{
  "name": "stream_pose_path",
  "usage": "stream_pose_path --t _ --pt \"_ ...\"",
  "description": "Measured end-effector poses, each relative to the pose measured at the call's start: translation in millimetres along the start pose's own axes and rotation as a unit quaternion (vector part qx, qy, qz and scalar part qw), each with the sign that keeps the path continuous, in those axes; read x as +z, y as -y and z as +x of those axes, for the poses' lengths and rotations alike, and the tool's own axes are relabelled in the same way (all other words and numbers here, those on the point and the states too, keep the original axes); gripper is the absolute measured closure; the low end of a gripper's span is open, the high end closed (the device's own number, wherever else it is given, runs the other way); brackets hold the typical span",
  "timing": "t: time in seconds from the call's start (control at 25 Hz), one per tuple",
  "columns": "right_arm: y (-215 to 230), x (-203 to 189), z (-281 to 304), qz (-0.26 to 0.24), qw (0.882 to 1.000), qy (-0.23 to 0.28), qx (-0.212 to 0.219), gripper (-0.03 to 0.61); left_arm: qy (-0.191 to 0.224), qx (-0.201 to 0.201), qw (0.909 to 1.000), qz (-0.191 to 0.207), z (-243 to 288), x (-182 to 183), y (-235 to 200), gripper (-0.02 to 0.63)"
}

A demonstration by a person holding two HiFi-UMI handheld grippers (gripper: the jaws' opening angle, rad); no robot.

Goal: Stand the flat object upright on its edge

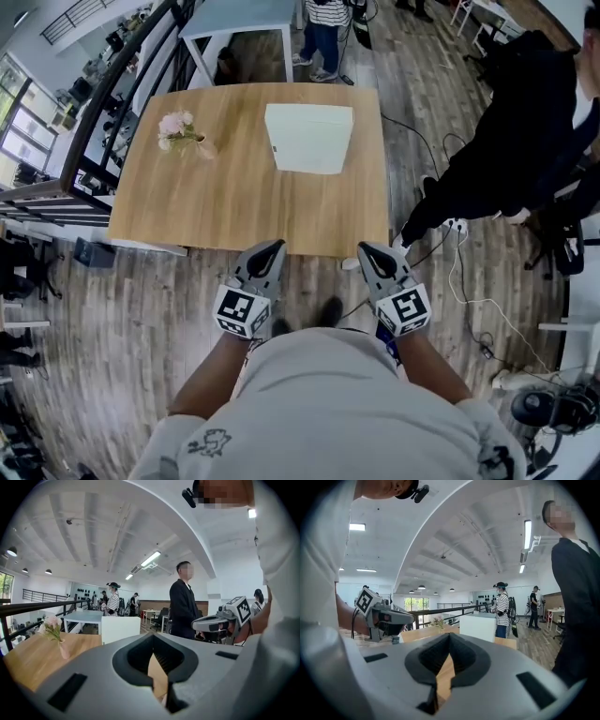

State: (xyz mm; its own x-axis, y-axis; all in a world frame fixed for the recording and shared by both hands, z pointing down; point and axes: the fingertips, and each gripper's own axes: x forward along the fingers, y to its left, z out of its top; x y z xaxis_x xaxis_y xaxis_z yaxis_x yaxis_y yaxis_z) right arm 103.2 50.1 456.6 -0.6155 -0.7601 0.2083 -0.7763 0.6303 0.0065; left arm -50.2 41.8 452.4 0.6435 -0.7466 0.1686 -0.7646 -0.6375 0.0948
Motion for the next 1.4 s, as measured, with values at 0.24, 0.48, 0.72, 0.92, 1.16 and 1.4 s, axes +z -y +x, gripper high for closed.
stream_pose_path --t 0.24,0.48,0.72,0.92,1.16,1.4 --pt "-50.6 8.3 -7.5 0.003 1.0 0.006 -0.025 0.574 0.014 -0.014 0.9998 -0.003 -56.9 7.0 -8.9 0.607" --pt "-98.0 10.1 -9.5 0.007 0.999 0.014 -0.047 0.574 0.018 -0.028 0.9994 0.003 -109.0 1.8 -22.6 0.607" --pt "-138.8 19.3 -25.6 0.0 0.998 0.019 -0.061 0.574 0.029 -0.041 0.9987 0.001 -152.8 2.4 -19.8 0.607" --pt "-159.9 24.0 -25.5 -0.007 0.998 0.023 -0.063 0.574 0.032 -0.045 0.9985 -0.002 -172.2 -0.2 -31.7 0.607" --pt "-163.0 29.5 -22.9 -0.014 0.998 0.025 -0.064 0.574 0.047 -0.048 0.9977 0.0 -177.4 5.5 -38.0 0.607" --pt "-158.3 32.1 -22.7 0.006 0.998 0.032 -0.055 0.574 0.05 -0.048 0.9976 0.003 -170.7 7.5 -35.4 0.607"
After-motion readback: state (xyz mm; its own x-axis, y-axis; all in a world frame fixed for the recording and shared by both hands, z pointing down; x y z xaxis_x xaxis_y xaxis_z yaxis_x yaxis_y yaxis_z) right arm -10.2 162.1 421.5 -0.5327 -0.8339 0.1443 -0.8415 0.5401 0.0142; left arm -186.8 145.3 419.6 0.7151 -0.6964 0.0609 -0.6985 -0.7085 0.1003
